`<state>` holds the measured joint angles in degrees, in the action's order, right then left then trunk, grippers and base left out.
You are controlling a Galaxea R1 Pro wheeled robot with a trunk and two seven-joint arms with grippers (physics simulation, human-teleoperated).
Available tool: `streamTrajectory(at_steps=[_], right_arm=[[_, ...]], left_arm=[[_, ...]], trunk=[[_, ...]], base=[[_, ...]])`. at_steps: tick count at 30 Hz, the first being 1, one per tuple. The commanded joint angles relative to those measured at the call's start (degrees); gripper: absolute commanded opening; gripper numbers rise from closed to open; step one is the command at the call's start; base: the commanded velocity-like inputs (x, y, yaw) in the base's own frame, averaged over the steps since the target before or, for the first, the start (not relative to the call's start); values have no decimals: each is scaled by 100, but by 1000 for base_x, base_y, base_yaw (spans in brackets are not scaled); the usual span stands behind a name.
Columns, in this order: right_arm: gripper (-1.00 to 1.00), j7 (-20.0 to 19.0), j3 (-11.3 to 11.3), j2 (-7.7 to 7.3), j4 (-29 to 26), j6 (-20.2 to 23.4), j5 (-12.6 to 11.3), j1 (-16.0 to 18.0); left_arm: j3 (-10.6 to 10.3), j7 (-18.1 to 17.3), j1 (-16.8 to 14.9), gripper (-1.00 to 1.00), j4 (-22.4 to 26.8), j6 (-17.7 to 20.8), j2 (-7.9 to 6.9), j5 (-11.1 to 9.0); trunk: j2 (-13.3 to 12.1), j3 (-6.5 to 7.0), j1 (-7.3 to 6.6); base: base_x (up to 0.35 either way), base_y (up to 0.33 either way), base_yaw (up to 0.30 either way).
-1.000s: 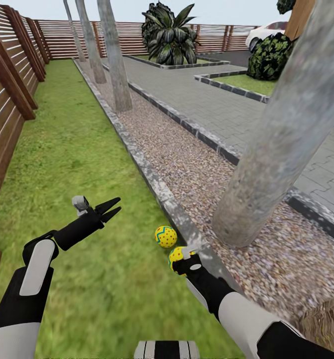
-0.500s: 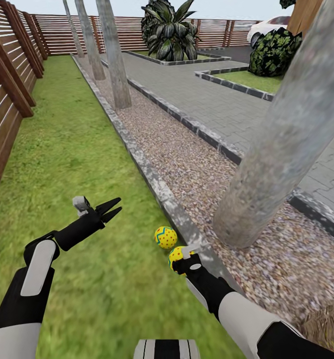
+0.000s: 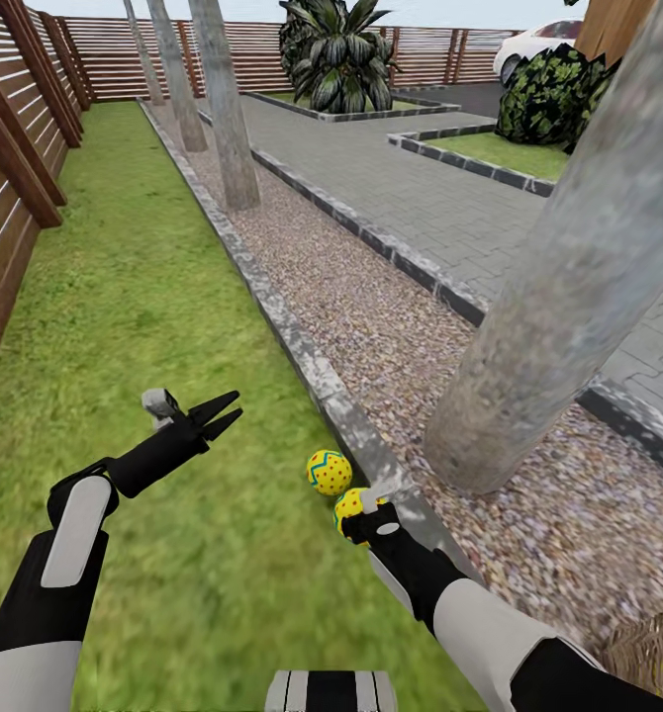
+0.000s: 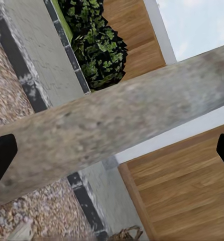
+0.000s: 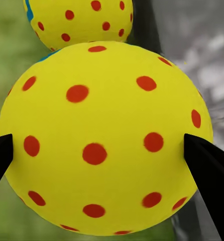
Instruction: Take the three Easter eggs out of the wicker basket on the lawn in the garden, then place them on the lawn next to a single tree (choose any tree) so that all three eggs are next to the same tree and none are left in the basket.
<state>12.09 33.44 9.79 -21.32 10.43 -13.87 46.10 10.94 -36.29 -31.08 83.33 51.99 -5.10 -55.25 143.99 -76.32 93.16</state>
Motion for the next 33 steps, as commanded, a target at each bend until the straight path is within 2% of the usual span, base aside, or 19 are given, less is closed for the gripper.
streamTrajectory(at_steps=[1,5,9,19,28,33], right_arm=[[-100,43,49,-4,-11,29,-52,4],[-100,40,51,-4,-11,29,-49,4],[-100,130,32,-16,-63,-15,-72,90],[-100,91,32,-8,-57,-11,-80,92],[-100,188,40,20,-58,-15,-72,99],[-100,532,48,20,-57,-78,-72,117]], left_arm=[[5,-17,-3,100,-1,30,0,-3],[6,-13,-3,100,-1,31,0,0],[-124,-76,48,100,0,12,57,-2],[-435,-18,76,100,8,12,62,-12],[-438,-18,76,100,8,7,62,-12],[-452,-18,76,100,8,5,71,-12]], trunk=[[3,-27,1],[9,-115,11],[9,-115,12],[22,-336,38],[34,-536,61],[41,-646,74]], base=[[0,0,0],[0,0,0],[0,0,0],[0,0,0],[0,0,0],[0,0,0]])
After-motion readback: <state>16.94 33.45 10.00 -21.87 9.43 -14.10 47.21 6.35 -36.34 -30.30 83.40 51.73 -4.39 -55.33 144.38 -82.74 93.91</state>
